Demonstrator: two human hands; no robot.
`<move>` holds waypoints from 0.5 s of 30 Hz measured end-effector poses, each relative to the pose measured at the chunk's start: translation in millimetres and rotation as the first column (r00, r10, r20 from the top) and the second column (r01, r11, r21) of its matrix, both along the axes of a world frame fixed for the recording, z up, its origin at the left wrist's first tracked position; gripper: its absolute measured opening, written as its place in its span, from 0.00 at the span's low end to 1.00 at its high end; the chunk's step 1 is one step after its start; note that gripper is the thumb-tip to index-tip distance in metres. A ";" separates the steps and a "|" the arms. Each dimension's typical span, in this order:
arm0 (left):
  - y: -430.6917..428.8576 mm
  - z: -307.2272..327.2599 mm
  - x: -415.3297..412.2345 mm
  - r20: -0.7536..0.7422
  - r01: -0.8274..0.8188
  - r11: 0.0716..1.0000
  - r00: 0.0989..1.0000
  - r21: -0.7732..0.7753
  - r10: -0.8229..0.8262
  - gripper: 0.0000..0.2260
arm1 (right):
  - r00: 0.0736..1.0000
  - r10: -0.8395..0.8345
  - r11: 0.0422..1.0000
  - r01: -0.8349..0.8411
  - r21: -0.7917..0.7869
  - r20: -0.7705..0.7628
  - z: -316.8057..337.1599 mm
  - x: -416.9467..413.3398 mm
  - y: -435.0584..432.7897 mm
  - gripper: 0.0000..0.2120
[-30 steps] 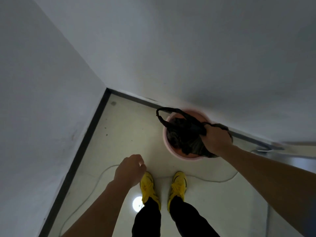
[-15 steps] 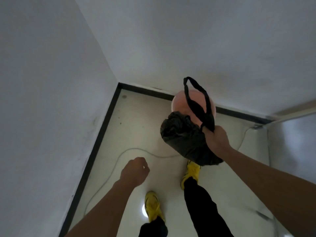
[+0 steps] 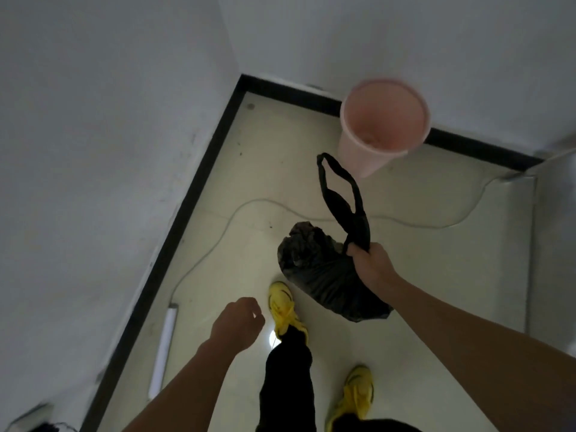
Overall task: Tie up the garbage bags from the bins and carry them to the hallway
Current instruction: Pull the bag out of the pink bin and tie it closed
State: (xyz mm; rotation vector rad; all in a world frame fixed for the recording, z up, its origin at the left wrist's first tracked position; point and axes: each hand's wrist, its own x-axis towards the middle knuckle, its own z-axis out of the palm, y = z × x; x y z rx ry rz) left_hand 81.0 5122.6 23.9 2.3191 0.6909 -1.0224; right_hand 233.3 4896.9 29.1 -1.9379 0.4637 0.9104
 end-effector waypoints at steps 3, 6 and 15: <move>-10.7 -30.5 -33.9 -0.044 -0.024 1.000 0.999 -0.003 0.023 0.04 | 1.000 -0.006 0.999 0.006 0.035 -0.018 -32.4 -30.6 -2.5 0.14; -16.8 -66.4 -51.4 -0.068 -0.039 0.999 0.997 -0.014 0.038 0.03 | 0.999 -0.001 0.998 0.003 0.055 -0.038 -63.5 -45.6 -2.8 0.12; 5.3 -224.8 -16.2 0.251 -0.062 0.996 0.965 -0.066 0.076 0.33 | 0.998 -0.010 0.998 0.006 0.061 0.065 -193.3 -48.5 -4.2 0.11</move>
